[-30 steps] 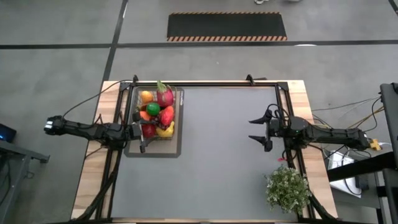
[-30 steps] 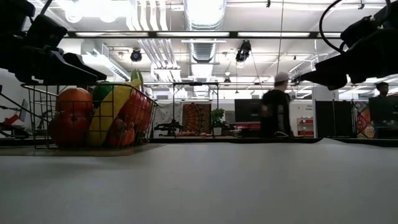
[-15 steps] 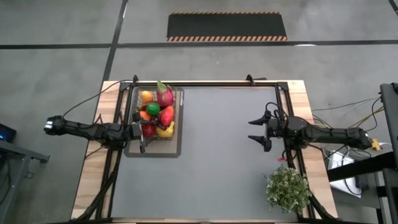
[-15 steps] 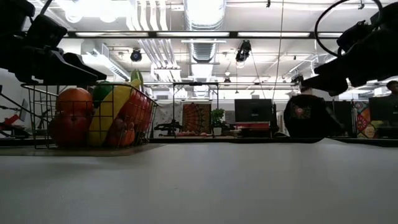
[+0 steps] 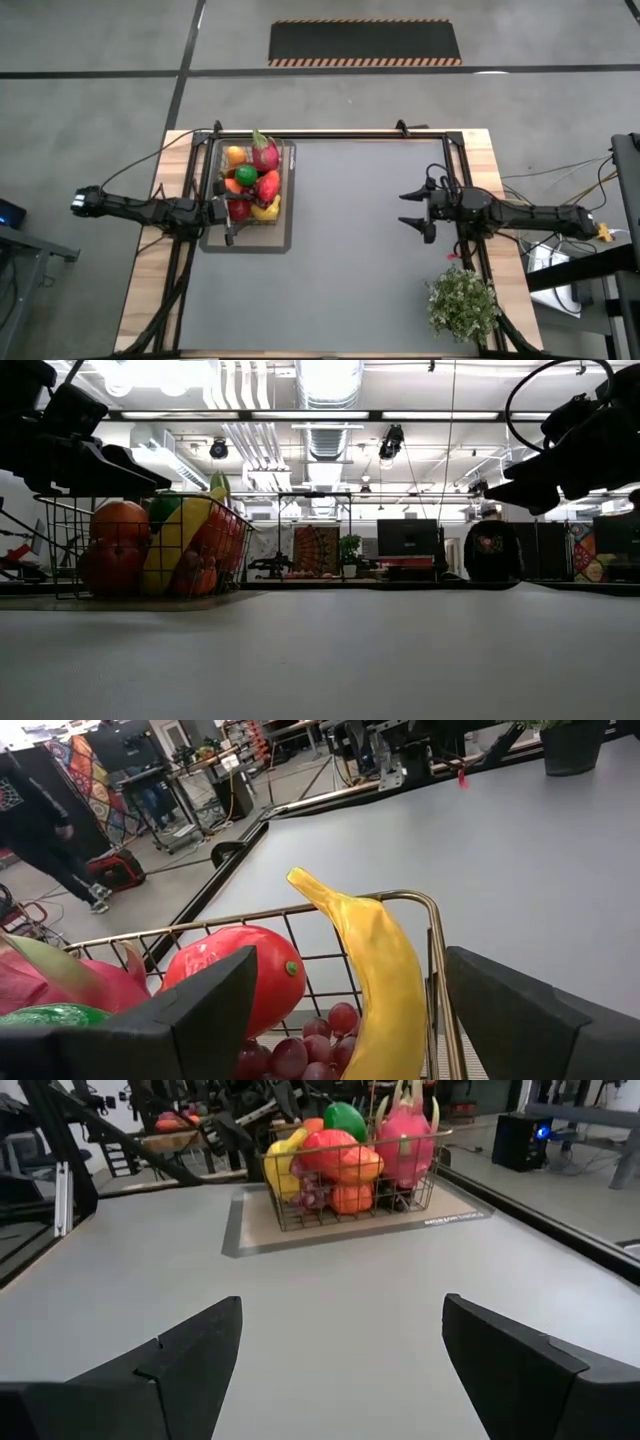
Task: Build produce basket
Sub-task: Return to Home Position
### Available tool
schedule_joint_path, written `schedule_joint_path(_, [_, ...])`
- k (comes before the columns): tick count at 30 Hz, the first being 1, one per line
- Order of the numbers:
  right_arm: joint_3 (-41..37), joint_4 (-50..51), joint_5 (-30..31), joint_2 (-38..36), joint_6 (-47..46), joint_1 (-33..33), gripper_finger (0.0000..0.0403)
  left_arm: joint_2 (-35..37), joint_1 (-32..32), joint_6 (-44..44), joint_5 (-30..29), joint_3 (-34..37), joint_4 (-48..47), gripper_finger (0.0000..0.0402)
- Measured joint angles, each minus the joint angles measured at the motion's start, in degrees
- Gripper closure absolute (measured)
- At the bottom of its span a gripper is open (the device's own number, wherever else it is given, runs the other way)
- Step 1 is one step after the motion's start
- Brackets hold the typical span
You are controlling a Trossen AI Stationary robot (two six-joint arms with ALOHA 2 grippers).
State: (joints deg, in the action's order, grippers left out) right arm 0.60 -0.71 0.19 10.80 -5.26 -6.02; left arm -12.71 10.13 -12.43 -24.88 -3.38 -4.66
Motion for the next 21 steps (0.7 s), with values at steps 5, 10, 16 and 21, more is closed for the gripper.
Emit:
schedule_joint_path(5, [0.0, -0.1, 0.0, -0.6, 0.8, 0.0, 0.0078, -0.3, 0.0, 0.0, 0.0, 0.0, 0.1, 0.01])
schedule_joint_path(10, [0.0, -2.2, 0.2, -0.6, 0.9, 0.0, 0.0078, -0.3, 0.0, 0.0, 0.0, 0.0, 0.1, 0.01])
schedule_joint_path(16, [0.1, 0.6, -1.1, -8.8, 8.8, -0.6, 0.0078, -0.2, 0.0, 0.0, 0.1, 0.0, 0.2, 0.01])
schedule_joint_path(21, [0.2, 0.9, -0.3, -10.7, 15.7, 0.6, 0.0078, -0.2, 0.0, 0.0, 0.3, 0.0, 0.2, 0.01])
